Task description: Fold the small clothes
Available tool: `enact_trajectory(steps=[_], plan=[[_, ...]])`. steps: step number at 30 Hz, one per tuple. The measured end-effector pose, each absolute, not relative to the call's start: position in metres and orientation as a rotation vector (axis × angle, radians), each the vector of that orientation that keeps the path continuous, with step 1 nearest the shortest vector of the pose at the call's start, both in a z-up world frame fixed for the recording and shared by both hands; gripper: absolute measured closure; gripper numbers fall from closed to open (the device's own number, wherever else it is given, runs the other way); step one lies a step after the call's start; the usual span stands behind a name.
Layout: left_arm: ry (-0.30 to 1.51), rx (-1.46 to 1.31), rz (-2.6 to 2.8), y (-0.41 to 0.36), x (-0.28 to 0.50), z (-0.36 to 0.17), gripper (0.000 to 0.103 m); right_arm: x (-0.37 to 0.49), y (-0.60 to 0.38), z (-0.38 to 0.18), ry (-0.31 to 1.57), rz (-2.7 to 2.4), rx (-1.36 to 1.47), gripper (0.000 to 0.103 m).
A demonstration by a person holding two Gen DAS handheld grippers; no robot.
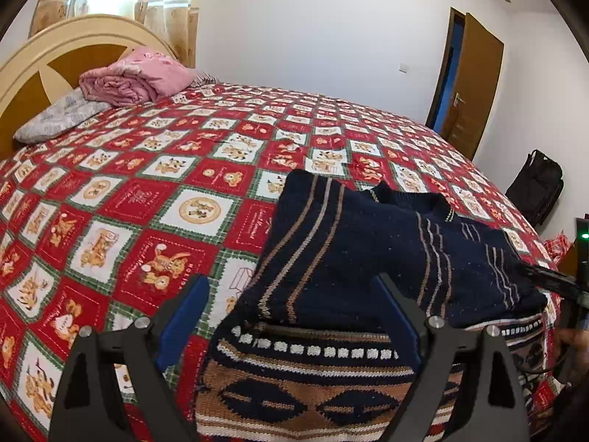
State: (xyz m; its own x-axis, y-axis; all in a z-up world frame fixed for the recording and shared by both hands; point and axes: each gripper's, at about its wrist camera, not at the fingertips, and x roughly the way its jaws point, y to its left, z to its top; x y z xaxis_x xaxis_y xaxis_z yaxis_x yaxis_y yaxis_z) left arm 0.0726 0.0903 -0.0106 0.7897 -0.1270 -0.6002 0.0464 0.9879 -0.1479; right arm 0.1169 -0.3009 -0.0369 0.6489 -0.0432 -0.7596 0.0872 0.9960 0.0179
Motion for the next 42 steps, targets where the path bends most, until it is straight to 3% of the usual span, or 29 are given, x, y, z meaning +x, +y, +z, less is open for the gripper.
enact_trajectory(steps=[1,4,11,16,19,21,23,42], plan=[[0.652,-0.126,-0.089,0.092,0.072,-0.01,0.011,0.117,-0.3,-0.036,0.855,-0.076,0.043,0.074],[0.662,-0.149,-0.084,0.096,0.073,-0.012,0.011,0.119,-0.293,-0.029,0.825,-0.08,-0.008,0.095],[0.684,-0.184,-0.09,0.097,0.075,-0.016,0.011,0.135,-0.287,-0.008,0.724,-0.139,-0.101,0.097],[0.664,-0.148,-0.088,0.09,0.072,-0.013,0.011,0.153,-0.294,-0.034,0.773,-0.144,-0.122,0.096],[0.678,-0.136,-0.096,0.085,0.074,-0.016,0.011,0.149,-0.293,-0.034,0.764,-0.175,-0.155,0.084],[0.686,-0.136,-0.102,0.084,0.074,-0.018,0.011,0.139,-0.293,-0.024,0.766,-0.244,-0.168,0.046],[0.689,-0.136,-0.104,0.085,0.074,-0.019,0.011,0.12,-0.291,-0.009,0.716,-0.289,-0.167,0.033],[0.617,-0.188,-0.172,0.082,0.039,0.01,0.011,0.0,-0.257,0.068,0.561,-0.281,-0.003,0.032]])
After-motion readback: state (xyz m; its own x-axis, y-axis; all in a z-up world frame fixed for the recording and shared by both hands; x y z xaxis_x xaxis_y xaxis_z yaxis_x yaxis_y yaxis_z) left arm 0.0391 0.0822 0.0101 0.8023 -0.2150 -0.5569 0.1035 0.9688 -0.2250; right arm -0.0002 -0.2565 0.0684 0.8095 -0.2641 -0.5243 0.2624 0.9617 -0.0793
